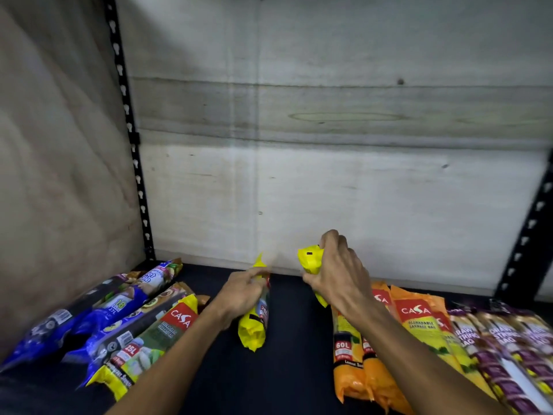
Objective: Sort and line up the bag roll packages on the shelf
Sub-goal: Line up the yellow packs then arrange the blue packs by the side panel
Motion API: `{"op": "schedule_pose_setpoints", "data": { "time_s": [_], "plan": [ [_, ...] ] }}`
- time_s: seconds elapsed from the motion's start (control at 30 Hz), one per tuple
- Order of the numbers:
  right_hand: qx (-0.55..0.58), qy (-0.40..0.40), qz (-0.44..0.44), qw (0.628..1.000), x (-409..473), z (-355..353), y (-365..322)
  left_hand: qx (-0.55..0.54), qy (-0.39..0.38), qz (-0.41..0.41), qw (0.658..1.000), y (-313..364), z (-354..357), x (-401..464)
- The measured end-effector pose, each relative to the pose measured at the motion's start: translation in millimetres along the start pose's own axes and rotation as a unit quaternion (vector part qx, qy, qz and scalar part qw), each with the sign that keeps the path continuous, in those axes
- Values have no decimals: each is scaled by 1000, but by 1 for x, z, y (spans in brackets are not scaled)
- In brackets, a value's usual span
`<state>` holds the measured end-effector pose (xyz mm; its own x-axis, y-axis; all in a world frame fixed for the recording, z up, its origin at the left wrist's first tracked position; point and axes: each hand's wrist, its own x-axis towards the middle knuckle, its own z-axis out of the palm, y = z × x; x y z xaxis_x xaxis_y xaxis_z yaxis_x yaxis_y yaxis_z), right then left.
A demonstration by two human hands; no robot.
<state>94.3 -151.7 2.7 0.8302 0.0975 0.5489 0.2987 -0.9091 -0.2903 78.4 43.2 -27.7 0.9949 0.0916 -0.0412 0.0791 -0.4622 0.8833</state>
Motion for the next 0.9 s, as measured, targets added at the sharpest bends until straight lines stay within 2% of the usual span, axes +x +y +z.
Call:
{"op": "schedule_pose_setpoints", "data": {
  "time_s": [0.2, 0.33, 0.5, 0.8, 0.9],
  "plan": [
    [24, -30, -14, 999, -31, 1, -2, 66, -20, -18, 997, -9, -9, -8],
    [2, -94, -41, 995, -53, 2, -4, 121, -32, -38, 991, -13, -22, -11],
    [10, -155, -23, 988, -75, -2, -15, 220, -8, -6, 975, -20, -28, -14],
    [-3, -287, 3, 958, -98, -7, -26, 227, -35, 14, 973, -18, -12, -25],
    [19, -304, 20, 952, -96, -11, -30, 232, -27, 39, 972, -23, -6, -29]
  ]
}}
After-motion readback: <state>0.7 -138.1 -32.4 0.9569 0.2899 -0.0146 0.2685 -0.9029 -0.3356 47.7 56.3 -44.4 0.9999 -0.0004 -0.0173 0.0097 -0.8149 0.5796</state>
